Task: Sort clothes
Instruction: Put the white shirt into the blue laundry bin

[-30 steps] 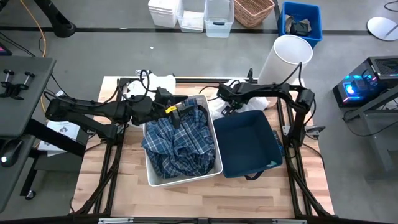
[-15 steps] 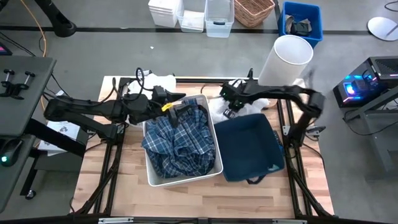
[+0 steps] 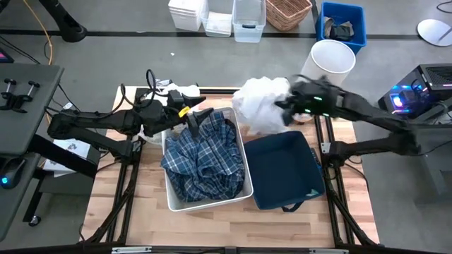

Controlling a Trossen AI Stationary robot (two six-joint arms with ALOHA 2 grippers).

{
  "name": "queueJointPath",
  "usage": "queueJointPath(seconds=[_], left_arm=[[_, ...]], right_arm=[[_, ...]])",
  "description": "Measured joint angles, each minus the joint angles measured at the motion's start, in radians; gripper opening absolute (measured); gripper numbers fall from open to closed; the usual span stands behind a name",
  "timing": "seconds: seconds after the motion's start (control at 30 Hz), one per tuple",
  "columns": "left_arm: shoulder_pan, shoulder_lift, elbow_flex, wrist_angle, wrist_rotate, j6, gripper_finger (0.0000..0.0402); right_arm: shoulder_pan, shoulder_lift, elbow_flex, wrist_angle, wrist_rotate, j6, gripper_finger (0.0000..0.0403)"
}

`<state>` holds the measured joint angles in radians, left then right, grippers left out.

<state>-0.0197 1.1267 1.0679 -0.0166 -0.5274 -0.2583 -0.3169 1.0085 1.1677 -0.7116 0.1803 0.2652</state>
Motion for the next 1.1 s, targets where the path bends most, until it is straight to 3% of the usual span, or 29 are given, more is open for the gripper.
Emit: queueJointPath(seconds=[0.2, 0.33, 0.47, 0.77, 0.97, 1.1], left_arm=[[0.037, 0.0, 0.0, 0.021, 0.001, 0.002, 0.0266], [0.062, 0.0, 0.0, 0.022, 0.001, 0.006, 0.0266], [0.076, 0.0, 0.0, 0.023, -0.001, 0.026, 0.0266], [0.079, 0.0, 0.0, 0.023, 0.0, 0.027, 0.0266], [0.088, 0.0, 0.0, 0.023, 0.001, 0.053, 0.0266], [0.094, 0.0, 0.0, 0.022, 0.001, 0.053, 0.0266]], right_arm=[[0.182, -0.242, 0.002, 0.031, -0.028, 0.057, 0.003], [0.321, -0.303, 0.005, -0.039, -0.042, 0.195, 0.003], [0.468, -0.274, -0.007, -0.155, -0.04, 0.331, 0.003], [0.768, -0.126, -0.154, -0.23, -0.08, 0.623, 0.003], [0.807, -0.038, -0.304, -0.248, -0.031, 0.794, 0.003], [0.806, 0.02, -0.384, -0.381, -0.059, 0.99, 0.003]])
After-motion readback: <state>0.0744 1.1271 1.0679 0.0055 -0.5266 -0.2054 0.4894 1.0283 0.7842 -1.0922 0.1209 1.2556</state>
